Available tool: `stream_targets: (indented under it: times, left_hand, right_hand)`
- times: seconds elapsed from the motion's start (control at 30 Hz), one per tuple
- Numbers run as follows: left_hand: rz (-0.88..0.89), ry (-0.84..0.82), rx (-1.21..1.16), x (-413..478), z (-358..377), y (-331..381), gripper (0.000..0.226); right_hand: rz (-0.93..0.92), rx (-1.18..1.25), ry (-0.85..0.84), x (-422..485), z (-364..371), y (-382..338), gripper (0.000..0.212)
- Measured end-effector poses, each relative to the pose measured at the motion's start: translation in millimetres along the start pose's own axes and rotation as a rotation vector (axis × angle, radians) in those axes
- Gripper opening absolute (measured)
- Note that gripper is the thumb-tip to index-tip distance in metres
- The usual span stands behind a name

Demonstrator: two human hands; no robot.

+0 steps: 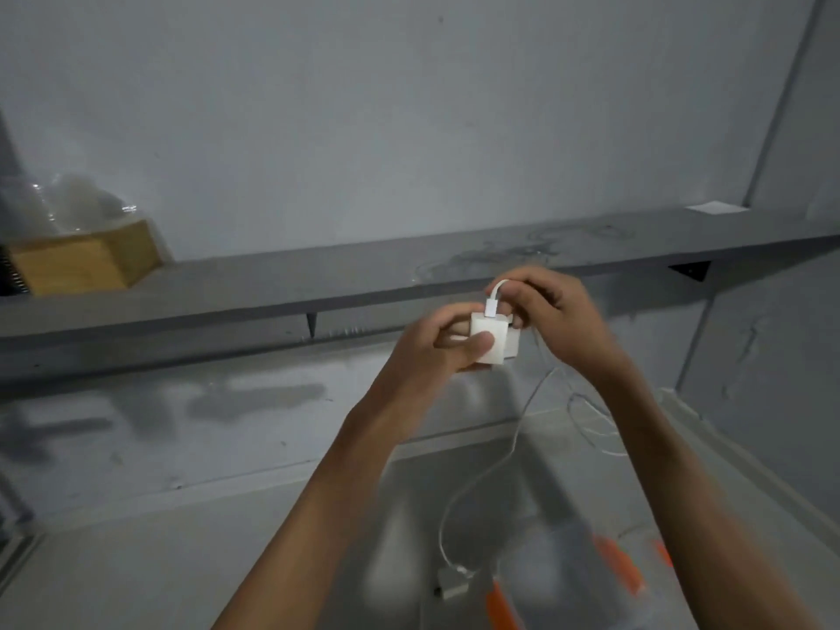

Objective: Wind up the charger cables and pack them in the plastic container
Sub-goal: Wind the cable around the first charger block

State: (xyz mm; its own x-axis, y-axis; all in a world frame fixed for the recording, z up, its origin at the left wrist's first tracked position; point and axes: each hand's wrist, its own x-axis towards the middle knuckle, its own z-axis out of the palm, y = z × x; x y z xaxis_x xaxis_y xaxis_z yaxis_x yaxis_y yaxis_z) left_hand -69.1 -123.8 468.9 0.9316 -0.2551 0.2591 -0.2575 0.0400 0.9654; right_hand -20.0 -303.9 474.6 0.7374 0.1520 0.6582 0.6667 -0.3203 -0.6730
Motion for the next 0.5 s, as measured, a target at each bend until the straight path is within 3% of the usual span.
stream_targets:
  times: [0.13,0.27,0.4,0.5]
  left_hand:
    - [-0.003,-0.088,-0.162,19.9,42.9,14.7,0.033]
    - [0.014,0.047,-0.237,49.3,90.1,28.1,0.034]
    - [0.020,0.240,-0.270,78.2,116.9,24.9,0.040]
    - [-0.015,0.346,-0.268,91.3,135.2,11.7,0.036]
  right_hand:
    - [0.073,0.153,0.092,3.6,-30.9,9.6,0.019]
    - [0.248,0.404,0.148,-12.2,-42.8,46.8,0.020]
    - [0.343,0.504,0.020,-47.7,-59.6,87.7,0.022]
    - [0.219,0.465,-0.095,-79.5,-83.2,96.3,0.017]
